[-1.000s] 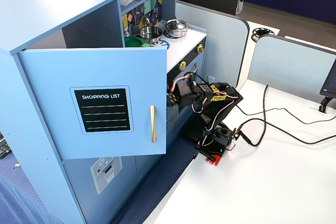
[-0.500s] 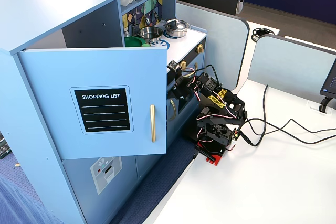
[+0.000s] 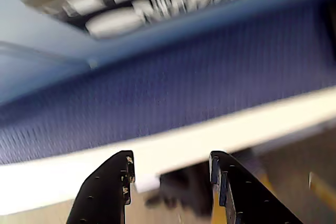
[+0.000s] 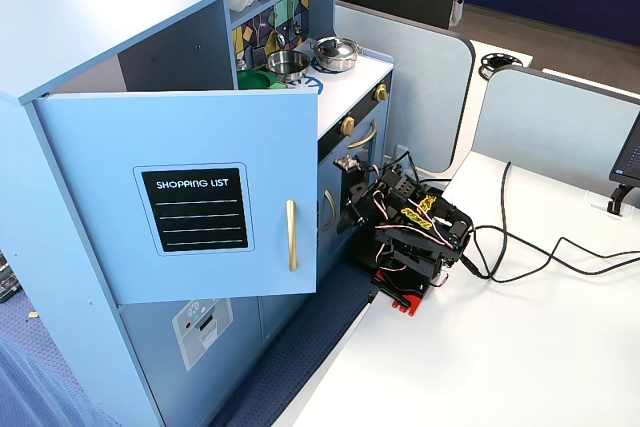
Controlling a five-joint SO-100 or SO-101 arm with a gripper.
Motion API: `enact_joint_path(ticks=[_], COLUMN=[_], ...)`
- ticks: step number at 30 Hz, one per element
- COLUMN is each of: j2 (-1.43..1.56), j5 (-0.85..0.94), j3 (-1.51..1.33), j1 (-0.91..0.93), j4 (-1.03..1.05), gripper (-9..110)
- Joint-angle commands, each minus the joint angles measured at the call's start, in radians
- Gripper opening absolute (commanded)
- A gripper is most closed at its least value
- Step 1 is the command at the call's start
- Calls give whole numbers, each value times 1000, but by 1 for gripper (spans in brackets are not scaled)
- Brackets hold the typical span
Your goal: Open the left cabinet door
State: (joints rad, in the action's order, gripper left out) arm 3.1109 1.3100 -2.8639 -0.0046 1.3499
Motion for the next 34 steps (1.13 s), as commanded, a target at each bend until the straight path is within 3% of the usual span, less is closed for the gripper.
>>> enact_joint_path(ticks=[1,6,13,34], j2=[57,66,67,67], j5=[-15,-3,150,241], j3=[-80,-133,-133,-133], j1=[-11,-38,-38,17], j4=[5,21,173,183], gripper=[9,7,1,0])
